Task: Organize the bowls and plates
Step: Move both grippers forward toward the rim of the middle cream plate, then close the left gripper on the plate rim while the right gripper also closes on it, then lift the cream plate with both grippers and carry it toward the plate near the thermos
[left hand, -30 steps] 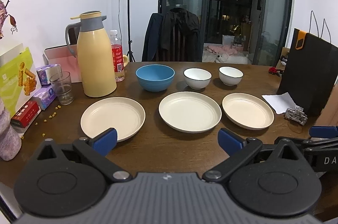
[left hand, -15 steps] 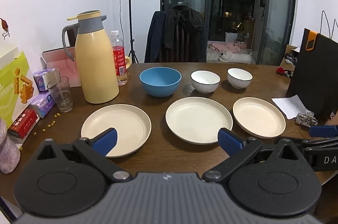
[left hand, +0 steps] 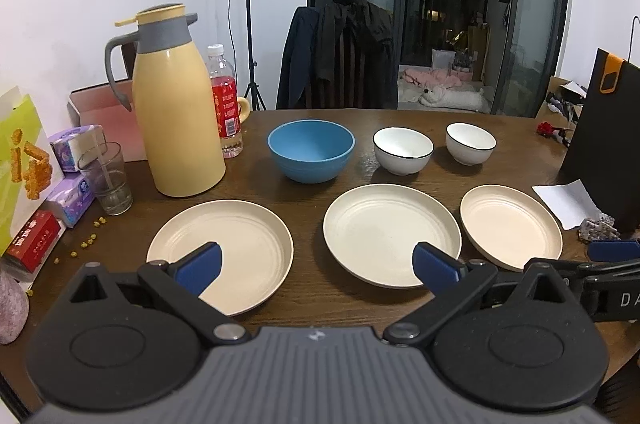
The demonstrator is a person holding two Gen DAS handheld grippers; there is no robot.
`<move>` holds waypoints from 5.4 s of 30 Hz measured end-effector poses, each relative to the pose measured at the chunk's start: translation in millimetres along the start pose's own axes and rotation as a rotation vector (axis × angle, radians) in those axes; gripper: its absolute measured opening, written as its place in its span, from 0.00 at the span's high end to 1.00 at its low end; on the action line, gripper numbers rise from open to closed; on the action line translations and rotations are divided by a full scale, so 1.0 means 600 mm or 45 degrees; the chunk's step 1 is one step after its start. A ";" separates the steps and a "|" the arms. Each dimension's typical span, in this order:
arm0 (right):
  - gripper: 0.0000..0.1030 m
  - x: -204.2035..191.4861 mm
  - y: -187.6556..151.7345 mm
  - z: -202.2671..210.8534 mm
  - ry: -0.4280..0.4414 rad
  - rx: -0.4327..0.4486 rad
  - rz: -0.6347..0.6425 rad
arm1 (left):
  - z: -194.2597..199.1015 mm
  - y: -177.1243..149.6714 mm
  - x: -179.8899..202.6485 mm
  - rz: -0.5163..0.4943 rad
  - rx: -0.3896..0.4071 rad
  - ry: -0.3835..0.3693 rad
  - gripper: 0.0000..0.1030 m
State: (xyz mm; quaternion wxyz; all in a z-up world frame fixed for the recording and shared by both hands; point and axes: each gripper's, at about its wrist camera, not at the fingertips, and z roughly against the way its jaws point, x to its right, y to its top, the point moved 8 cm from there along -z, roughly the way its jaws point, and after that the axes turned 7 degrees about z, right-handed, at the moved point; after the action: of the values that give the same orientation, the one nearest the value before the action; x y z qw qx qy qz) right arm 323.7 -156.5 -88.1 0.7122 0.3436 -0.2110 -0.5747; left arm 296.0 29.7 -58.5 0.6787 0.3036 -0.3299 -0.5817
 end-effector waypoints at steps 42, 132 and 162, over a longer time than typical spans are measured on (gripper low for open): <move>0.09 0.081 -0.004 -0.274 -0.003 -0.375 -0.366 | -0.315 0.063 0.012 -0.076 -0.272 0.016 0.00; 0.91 0.075 -0.002 -0.384 -0.086 -0.519 -0.430 | -0.446 0.013 0.018 -0.243 -0.596 -0.017 0.93; 0.91 0.077 0.004 -0.339 -0.045 -0.465 -0.377 | -0.370 0.016 0.030 -0.205 -0.534 0.035 0.93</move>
State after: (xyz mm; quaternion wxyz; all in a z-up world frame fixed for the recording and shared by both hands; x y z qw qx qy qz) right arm 478.1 -150.3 -227.9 0.6666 0.2262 -0.0631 -0.7075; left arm 481.5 19.4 -181.8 0.6827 0.1890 -0.1670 -0.6858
